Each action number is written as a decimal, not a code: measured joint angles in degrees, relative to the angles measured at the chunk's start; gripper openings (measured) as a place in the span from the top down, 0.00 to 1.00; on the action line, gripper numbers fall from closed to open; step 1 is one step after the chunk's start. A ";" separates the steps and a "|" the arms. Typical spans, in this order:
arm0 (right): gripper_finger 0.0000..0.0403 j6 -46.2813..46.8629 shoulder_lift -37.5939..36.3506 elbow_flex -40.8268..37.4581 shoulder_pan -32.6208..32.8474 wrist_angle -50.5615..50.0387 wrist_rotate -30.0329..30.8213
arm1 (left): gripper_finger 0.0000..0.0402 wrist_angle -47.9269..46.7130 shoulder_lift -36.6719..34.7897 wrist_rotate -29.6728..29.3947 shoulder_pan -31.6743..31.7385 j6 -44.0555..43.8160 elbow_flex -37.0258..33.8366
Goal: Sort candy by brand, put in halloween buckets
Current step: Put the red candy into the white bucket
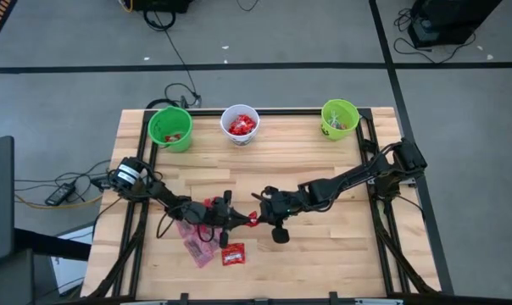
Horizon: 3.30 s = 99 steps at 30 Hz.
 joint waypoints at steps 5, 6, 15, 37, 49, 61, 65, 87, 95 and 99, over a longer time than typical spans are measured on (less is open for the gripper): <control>0.98 2.02 0.00 0.00 -0.52 -0.58 1.56 | 0.86 0.90 0.00 0.02 -0.13 -2.08 -0.36; 0.98 2.65 0.00 0.00 -0.83 -1.06 2.09 | 0.83 1.20 -0.05 -0.10 -0.12 -2.61 -0.73; 0.99 5.17 0.04 0.15 -5.98 -4.22 6.37 | 0.58 10.19 -0.32 -1.13 -0.02 -6.36 -7.95; 1.00 -5.43 0.09 12.97 -30.77 -8.78 3.79 | 0.56 9.74 -6.16 -5.66 -0.39 -8.30 -15.60; 0.86 -1.99 0.69 14.62 -39.68 -0.86 -4.73 | 0.56 8.43 -6.12 -5.64 -0.39 -6.80 -15.08; 0.52 -0.56 0.95 14.62 -38.02 -1.18 -18.05 | 0.46 -4.54 -6.12 7.45 -1.85 -2.18 -8.52; 0.50 -0.88 0.94 14.62 -35.29 -4.52 -19.81 | 0.45 -12.47 -6.10 14.42 -3.23 -2.22 -5.05; 0.51 -4.56 0.85 14.62 -23.69 -20.65 -10.16 | 0.71 -44.95 -6.23 8.96 -9.40 0.21 7.17; 0.53 -5.05 0.83 11.42 -19.48 -24.65 -14.62 | 0.95 -41.75 -6.13 1.47 -8.22 1.09 6.83; 0.53 -4.82 0.88 8.70 -16.40 -20.52 -17.68 | 0.93 -39.29 -7.19 -11.94 -8.24 6.86 6.92</control>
